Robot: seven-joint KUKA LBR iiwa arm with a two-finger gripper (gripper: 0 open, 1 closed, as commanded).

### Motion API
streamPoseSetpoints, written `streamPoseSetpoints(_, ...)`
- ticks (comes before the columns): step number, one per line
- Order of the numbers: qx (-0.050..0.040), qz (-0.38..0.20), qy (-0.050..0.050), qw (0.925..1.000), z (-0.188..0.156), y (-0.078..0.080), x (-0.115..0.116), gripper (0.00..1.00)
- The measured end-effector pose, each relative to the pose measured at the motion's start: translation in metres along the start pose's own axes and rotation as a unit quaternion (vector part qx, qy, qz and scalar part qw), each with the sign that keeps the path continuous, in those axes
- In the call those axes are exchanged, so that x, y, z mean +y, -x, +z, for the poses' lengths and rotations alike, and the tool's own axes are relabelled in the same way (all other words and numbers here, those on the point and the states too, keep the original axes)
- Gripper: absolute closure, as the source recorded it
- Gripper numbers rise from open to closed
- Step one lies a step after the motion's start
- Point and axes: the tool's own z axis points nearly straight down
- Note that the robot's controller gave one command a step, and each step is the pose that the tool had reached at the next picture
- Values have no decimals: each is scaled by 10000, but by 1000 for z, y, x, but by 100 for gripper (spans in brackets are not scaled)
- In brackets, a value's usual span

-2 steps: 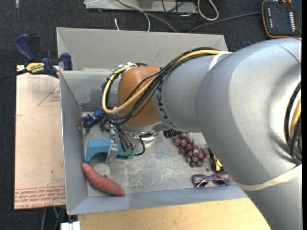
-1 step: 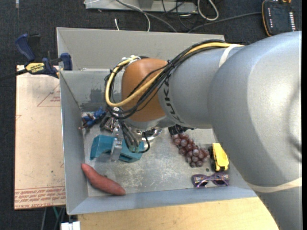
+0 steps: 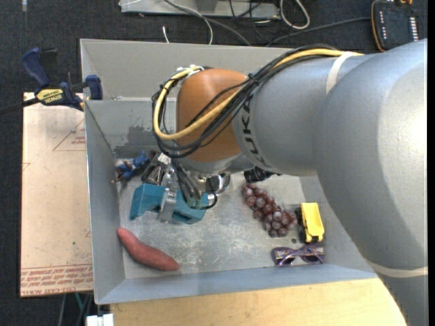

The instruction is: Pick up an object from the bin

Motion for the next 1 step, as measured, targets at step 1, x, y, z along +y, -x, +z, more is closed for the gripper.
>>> streamPoseSetpoints(1,-7,-5,5,10000,-38,0,1,100)
